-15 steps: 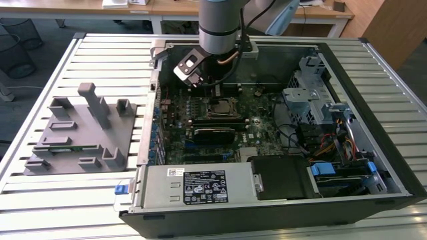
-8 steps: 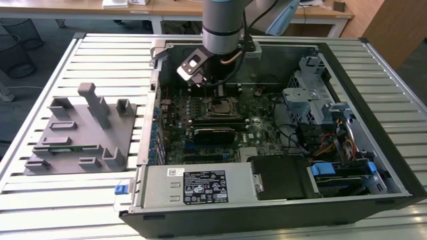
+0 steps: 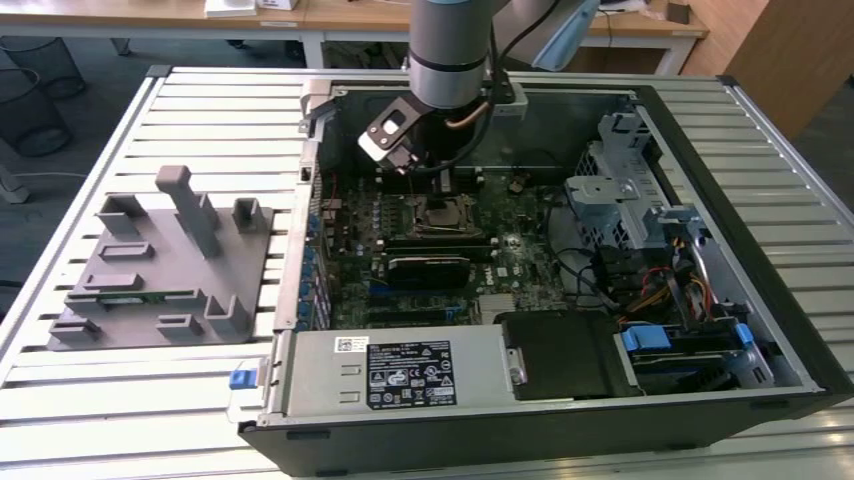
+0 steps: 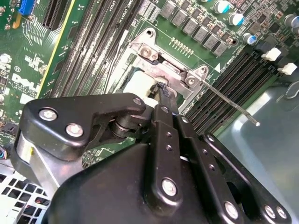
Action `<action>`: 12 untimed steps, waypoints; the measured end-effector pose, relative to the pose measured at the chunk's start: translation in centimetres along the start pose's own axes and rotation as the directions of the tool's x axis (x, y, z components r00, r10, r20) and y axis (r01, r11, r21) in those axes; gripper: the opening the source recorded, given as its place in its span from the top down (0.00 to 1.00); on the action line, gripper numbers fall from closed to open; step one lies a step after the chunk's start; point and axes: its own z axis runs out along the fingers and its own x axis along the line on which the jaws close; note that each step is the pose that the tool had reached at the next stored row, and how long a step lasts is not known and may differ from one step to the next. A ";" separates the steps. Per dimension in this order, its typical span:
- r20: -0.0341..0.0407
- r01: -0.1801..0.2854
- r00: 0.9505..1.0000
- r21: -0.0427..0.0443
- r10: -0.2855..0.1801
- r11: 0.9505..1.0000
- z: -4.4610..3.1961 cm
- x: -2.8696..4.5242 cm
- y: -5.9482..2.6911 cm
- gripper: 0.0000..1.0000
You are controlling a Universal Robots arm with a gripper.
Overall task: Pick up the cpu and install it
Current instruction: 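Close the cpu cover, then install the first cpu locking lever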
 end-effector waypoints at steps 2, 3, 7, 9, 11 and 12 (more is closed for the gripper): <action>0.000 0.000 1.000 0.000 0.000 1.000 0.00 0.00 0.06 0.89; 0.000 0.000 1.000 0.000 0.000 1.000 0.00 0.00 0.07 0.89; 0.000 0.000 1.000 0.000 0.000 1.000 0.00 0.00 0.08 0.89; 0.000 0.000 1.000 0.000 0.000 1.000 0.00 0.00 0.09 0.89; 0.000 0.000 1.000 0.000 0.000 1.000 -0.02 0.00 0.09 0.89; 0.000 0.000 1.000 0.000 0.000 1.000 -0.07 0.00 0.09 0.89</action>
